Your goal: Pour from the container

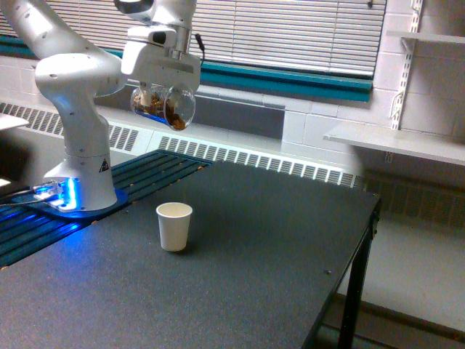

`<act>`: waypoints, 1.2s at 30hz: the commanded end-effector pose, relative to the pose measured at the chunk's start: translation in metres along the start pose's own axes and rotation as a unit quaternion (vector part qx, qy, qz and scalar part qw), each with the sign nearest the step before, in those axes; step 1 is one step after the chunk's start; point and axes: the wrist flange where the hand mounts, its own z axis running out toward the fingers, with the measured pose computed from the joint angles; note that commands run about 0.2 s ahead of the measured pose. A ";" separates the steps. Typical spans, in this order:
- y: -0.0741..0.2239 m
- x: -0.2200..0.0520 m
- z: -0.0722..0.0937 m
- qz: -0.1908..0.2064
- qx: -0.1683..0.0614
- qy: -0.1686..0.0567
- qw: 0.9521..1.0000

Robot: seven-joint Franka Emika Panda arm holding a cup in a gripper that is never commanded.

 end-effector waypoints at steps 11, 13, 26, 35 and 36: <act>-0.002 -0.004 0.010 -0.004 0.001 -0.009 1.000; -0.001 -0.004 0.010 -0.004 0.000 -0.009 1.000; 0.001 -0.005 0.014 0.000 -0.005 -0.014 1.000; 0.002 -0.006 0.016 0.001 -0.008 -0.019 1.000; 0.002 -0.006 0.016 0.001 -0.008 -0.019 1.000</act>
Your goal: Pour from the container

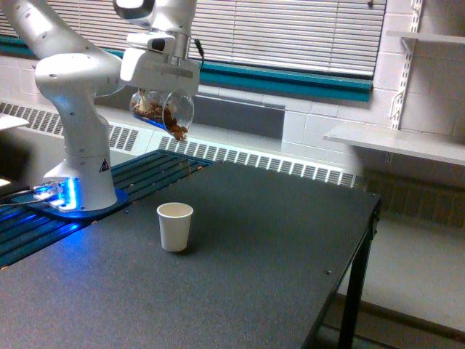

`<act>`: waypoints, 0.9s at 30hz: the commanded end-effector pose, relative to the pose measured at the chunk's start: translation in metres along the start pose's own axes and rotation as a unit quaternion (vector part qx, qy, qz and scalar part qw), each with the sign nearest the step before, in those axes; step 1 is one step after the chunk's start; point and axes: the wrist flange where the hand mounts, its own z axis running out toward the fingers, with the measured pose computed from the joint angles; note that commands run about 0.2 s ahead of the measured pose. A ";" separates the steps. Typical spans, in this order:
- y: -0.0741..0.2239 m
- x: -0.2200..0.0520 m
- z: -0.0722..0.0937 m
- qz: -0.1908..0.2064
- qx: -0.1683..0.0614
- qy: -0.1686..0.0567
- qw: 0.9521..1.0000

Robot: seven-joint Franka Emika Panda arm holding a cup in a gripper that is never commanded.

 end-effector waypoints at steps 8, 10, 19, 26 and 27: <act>0.003 -0.002 0.007 0.002 -0.006 -0.010 1.000; 0.004 -0.002 0.007 0.004 -0.007 -0.010 1.000; 0.004 -0.004 0.009 0.005 -0.008 -0.014 1.000; 0.005 -0.005 0.010 0.008 -0.009 -0.015 1.000; 0.005 -0.005 0.011 0.007 -0.009 -0.015 1.000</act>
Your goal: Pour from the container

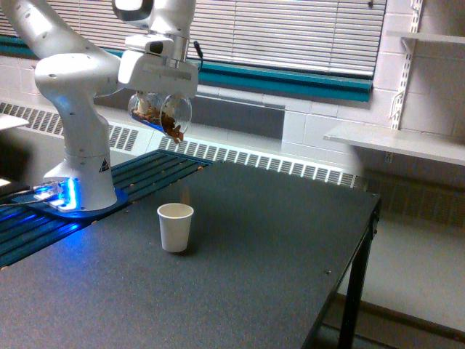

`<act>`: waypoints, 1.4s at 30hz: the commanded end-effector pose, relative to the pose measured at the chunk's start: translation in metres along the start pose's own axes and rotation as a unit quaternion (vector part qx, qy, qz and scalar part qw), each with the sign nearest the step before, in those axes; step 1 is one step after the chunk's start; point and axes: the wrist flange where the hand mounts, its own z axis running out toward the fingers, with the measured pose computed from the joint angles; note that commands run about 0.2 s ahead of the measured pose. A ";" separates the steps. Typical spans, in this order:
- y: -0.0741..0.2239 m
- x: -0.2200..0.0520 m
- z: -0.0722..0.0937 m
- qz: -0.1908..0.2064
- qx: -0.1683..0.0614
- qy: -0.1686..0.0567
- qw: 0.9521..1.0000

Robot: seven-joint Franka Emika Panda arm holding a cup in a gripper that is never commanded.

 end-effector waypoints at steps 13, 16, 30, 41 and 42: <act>0.004 -0.007 0.009 0.002 -0.008 -0.011 1.000; 0.005 -0.008 0.010 0.004 -0.009 -0.012 1.000; 0.009 -0.007 0.013 0.007 -0.014 -0.014 1.000; 0.011 -0.005 0.015 0.006 -0.017 -0.018 1.000; 0.011 -0.005 0.015 0.005 -0.017 -0.018 1.000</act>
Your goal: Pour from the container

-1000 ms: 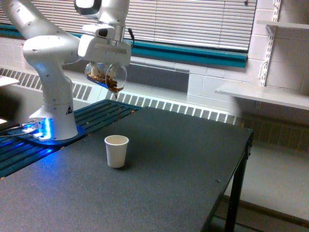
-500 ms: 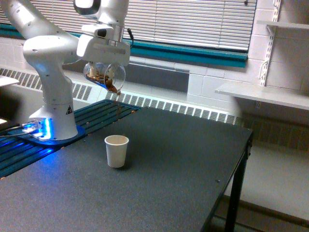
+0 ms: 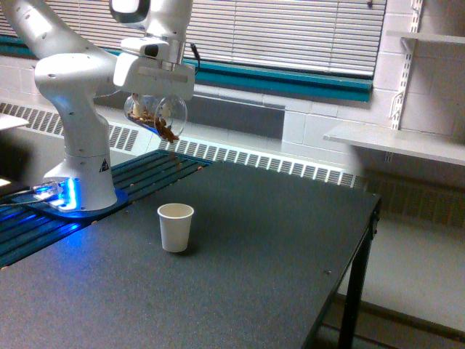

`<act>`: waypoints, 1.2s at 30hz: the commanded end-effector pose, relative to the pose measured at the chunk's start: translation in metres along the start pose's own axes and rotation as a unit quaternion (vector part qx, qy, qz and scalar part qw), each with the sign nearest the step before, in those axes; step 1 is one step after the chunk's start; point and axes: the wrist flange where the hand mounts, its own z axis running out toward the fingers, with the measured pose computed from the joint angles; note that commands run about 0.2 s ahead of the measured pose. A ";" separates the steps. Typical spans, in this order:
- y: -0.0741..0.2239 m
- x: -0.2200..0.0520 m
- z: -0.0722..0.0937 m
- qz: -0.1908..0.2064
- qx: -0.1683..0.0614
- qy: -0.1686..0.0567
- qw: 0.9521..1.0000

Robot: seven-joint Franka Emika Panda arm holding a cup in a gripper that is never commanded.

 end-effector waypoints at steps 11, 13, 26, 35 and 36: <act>0.005 0.003 0.010 -0.004 -0.012 -0.010 1.000; 0.004 0.004 0.011 -0.005 -0.012 -0.010 1.000; 0.003 0.007 0.015 -0.010 -0.013 -0.015 1.000; 0.002 0.009 0.016 -0.012 -0.015 -0.019 1.000; 0.001 0.009 0.016 -0.012 -0.015 -0.020 1.000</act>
